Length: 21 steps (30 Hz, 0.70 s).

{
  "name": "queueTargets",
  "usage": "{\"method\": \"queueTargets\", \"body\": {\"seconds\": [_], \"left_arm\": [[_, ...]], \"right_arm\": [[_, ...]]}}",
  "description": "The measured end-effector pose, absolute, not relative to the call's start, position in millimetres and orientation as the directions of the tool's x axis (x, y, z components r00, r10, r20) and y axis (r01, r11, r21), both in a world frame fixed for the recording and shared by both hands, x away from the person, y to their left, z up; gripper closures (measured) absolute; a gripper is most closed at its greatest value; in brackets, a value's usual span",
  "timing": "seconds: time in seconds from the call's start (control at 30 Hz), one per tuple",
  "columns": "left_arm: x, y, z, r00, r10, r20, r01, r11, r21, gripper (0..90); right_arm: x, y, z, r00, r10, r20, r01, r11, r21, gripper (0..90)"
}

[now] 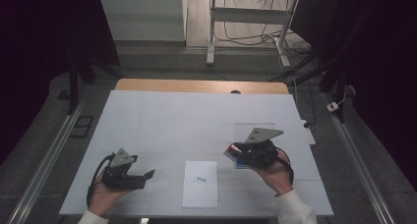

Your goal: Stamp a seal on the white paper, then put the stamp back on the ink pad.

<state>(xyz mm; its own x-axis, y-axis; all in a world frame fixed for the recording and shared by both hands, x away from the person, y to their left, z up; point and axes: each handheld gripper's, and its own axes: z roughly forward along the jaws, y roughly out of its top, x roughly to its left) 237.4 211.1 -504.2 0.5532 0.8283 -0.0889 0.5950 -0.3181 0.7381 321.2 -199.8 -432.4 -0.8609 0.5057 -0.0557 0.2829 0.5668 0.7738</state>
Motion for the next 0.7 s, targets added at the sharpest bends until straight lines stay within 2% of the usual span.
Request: {"method": "queueTargets", "body": {"seconds": [0.37,0.7], "left_arm": [[239.1,210.7,-504.0,0.553,0.828,-0.092,0.596,-0.316,0.738,17.6],[238.1,210.6,-503.3,0.554,0.828,-0.088,0.590,-0.315,0.743,17.8]], "right_arm": [[330.7,-232.0,-430.2,-0.812,0.579,-0.070,0.323,0.547,0.772,69.1],[341.1,-254.3,-437.4,-0.746,0.656,-0.112,0.385,0.563,0.731,69.1]]}}
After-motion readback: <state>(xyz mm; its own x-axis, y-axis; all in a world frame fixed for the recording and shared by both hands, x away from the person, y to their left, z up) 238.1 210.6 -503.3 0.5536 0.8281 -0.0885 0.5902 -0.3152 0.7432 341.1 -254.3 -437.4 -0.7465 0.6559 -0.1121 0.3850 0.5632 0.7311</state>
